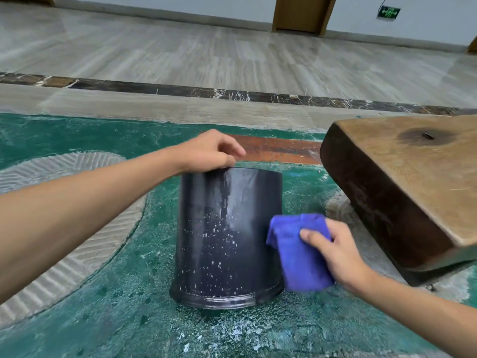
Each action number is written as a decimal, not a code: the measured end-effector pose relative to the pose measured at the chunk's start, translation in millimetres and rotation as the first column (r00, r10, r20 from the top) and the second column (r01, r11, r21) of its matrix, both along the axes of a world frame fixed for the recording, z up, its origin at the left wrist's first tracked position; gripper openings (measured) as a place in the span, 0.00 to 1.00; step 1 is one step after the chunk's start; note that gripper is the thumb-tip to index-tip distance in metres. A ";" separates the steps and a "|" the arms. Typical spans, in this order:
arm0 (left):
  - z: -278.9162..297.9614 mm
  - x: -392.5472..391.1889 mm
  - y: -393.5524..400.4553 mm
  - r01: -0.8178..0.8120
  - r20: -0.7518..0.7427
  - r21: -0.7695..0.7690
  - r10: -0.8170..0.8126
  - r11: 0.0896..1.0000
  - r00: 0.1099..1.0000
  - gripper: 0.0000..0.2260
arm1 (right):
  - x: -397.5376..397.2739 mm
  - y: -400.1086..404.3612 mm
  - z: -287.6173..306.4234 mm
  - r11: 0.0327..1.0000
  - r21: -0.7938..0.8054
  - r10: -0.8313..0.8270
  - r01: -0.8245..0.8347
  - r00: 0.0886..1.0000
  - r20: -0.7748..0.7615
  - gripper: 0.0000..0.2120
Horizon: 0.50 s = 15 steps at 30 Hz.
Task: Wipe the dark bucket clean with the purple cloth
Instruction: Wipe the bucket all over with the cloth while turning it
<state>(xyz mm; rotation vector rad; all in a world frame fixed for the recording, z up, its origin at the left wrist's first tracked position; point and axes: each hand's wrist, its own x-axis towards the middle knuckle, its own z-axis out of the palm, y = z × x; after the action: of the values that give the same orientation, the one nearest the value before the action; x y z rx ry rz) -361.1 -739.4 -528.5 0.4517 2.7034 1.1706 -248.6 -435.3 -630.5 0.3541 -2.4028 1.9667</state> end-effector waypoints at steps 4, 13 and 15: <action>-7.6 14.6 -39.7 0.031 0.078 -0.025 -0.029 0.999 0.997 0.10 | -36.1 -6.5 21.2 0.959 -0.151 -0.254 0.241 0.965 -0.071 0.11; -23.3 23.5 -15.0 0.011 0.013 0.145 -0.013 0.989 1.000 0.11 | -63.4 -61.3 41.1 0.939 0.115 -0.293 0.324 0.930 -0.222 0.12; -21.3 23.1 -15.2 -0.015 0.078 0.202 0.000 0.979 0.997 0.11 | -61.3 -67.7 40.1 0.926 0.197 -0.271 0.322 0.930 -0.248 0.13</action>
<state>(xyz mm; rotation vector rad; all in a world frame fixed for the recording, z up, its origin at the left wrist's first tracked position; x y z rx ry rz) -338.0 -754.6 -549.8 0.4138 2.5340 1.4428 -309.8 -503.0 -590.4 0.1787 -2.3826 1.4438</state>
